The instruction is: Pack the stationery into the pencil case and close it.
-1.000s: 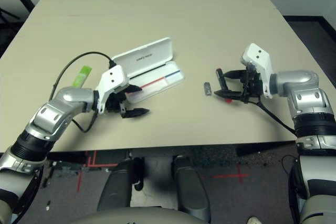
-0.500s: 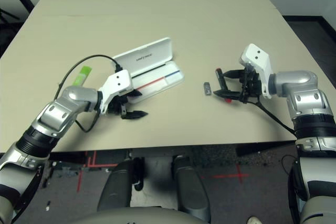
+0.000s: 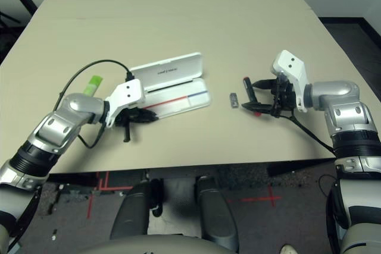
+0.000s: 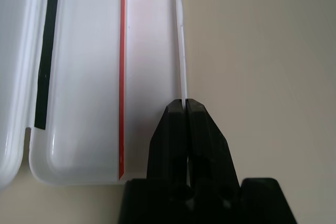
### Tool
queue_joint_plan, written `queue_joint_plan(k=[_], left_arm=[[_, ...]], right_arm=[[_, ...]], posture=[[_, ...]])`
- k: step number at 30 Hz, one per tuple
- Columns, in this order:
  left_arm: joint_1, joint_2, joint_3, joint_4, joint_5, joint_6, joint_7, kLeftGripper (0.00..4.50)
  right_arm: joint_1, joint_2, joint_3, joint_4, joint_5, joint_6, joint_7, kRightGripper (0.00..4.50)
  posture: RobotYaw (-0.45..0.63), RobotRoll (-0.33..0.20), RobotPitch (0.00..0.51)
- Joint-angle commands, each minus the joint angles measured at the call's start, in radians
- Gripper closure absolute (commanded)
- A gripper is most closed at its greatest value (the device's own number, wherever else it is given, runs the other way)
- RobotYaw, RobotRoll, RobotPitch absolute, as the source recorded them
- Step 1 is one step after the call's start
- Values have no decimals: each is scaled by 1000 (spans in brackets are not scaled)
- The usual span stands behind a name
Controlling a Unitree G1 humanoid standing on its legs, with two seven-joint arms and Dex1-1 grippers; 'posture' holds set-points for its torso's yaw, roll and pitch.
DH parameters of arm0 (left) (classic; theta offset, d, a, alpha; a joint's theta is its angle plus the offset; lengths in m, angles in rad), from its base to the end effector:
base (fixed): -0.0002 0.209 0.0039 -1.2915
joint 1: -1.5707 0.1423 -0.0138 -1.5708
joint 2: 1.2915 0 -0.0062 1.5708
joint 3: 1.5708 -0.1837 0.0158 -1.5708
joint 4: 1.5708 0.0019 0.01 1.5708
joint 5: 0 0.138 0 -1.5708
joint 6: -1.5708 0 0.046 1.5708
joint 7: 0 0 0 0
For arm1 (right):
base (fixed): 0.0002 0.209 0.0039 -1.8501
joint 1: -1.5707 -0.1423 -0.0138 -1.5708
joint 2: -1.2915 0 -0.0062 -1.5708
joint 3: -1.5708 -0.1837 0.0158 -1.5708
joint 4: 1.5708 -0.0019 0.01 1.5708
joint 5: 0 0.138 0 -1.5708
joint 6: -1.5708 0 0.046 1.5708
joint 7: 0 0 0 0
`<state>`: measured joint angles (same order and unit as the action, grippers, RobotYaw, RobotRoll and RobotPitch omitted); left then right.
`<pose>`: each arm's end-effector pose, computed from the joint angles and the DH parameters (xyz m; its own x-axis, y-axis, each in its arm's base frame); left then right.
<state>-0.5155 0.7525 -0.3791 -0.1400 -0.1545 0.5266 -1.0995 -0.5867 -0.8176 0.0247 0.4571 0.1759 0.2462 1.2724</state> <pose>0.2682 0.1893 0.1618 0.2680 -0.7288 -0.6301 0.9622 0.1688 0.2139 0.2875 -0.3106 0.1744 0.5200 0.6949 -0.4967 -0.8432 0.5106 -0.1684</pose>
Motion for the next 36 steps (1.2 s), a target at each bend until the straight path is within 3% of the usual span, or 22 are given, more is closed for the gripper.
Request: queue_joint_plan(k=[1,32,36], left_arm=[[27,31,-21,-70,7,-29,-56,4461],[103,26,6,-86,28,-68,-50,4461],[112,39,16,-100,25,-92,-62,3533]], right_arm=[[3,2,8,5,-6,-10,3,0],[-44,20,40,61,-30,-53,19,0],[-43,20,41,61,-30,-58,20,0]], posture=[[-72,0,190],[-43,0,194],[-37,0,191]])
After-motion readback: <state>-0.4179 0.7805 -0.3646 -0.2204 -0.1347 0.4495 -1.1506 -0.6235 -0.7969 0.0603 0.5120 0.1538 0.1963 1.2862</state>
